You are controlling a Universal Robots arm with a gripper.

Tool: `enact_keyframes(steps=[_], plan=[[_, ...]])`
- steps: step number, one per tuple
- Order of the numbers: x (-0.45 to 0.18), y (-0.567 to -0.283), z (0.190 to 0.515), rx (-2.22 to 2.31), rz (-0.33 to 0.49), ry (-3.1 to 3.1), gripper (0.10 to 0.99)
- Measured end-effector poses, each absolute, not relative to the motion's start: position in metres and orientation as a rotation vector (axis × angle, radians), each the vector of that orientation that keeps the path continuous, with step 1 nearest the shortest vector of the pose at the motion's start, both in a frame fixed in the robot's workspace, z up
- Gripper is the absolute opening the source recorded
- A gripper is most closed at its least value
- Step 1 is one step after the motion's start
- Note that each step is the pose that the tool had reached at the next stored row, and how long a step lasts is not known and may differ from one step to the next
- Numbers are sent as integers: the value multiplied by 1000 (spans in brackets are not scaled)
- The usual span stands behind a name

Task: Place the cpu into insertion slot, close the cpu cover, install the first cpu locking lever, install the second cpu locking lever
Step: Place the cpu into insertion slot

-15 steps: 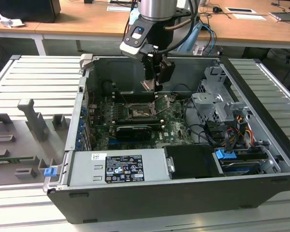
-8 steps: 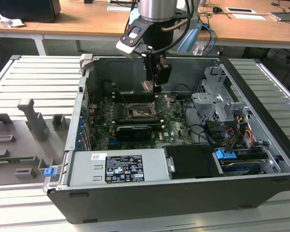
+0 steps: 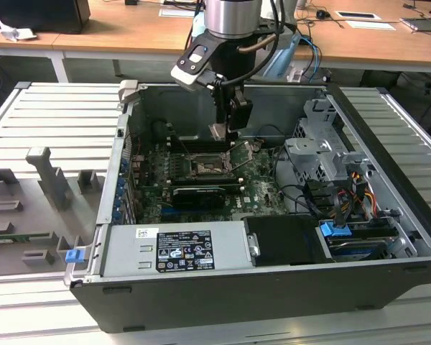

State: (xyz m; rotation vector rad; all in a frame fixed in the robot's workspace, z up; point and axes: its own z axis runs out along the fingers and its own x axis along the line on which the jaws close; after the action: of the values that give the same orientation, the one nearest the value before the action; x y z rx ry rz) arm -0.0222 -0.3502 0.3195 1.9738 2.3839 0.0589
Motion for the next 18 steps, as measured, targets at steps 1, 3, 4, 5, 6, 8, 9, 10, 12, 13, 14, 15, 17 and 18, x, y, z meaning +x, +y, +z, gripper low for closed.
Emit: enact_keyframes(steps=[1, 3, 4, 5, 6, 8, 9, 10, 12, 13, 14, 15, 17, 18], plan=[[-22, -350, 318, 1997, 58, 2364, 537], [-22, -350, 316, 2046, 57, 2320, 537], [-22, -350, 316, 2056, 56, 2312, 537], [-22, -350, 314, 2064, 55, 2305, 537], [-23, -350, 312, 2066, 55, 2304, 537], [-24, -350, 309, 2068, 55, 2302, 537], [-25, -350, 308, 2069, 55, 2301, 537], [-25, -350, 306, 2071, 54, 2299, 537], [-26, -350, 303, 2074, 54, 2297, 537], [-26, -350, 302, 2074, 54, 2297, 537], [-27, -350, 301, 2074, 54, 2297, 537], [-27, -350, 301, 2073, 54, 2297, 537], [-27, -350, 300, 2074, 55, 2297, 537], [-28, -350, 299, 2074, 55, 2298, 537]])
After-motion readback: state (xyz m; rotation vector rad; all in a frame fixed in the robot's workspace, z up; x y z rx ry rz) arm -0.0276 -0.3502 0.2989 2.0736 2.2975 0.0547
